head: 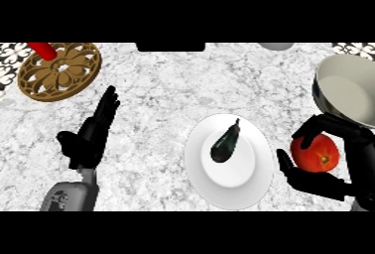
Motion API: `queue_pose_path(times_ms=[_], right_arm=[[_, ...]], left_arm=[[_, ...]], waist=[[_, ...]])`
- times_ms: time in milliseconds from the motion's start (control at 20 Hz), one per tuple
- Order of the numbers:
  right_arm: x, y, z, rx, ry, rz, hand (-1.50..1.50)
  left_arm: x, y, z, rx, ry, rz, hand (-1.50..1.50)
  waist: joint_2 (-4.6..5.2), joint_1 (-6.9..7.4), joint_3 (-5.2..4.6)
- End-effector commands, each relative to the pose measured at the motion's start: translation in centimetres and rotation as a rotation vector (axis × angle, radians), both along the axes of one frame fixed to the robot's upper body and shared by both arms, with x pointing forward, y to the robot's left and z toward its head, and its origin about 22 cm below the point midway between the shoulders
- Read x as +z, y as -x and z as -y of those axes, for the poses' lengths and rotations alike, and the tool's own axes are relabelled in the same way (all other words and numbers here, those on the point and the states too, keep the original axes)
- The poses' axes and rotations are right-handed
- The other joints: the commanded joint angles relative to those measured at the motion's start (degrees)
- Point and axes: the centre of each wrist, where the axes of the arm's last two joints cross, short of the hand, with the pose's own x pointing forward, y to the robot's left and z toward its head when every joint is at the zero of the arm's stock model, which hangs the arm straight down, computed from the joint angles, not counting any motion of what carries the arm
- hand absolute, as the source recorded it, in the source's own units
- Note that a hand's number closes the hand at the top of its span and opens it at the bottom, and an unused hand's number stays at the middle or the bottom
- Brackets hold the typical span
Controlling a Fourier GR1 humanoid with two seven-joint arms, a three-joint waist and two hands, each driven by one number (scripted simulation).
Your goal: Pick the tomato from the plate and place it in the bowl
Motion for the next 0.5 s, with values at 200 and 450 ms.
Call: queue_pose_path(times_ms=[200, 450], right_arm=[[7.9, -0.7, 0.9, -0.159, 0.069, 0.001, 1.5], [12.5, -3.7, 0.2, -0.239, 0.037, 0.019, 1.5]], left_arm=[[1.0, -0.3, 0.4, -0.012, 0.0, 0.009, 0.0], [0.6, 0.5, 0.6, -0.003, 0.006, 0.012, 0.0]], waist=[[0.2, 0.64, 0.03], [0.2, 1.07, 0.02]])
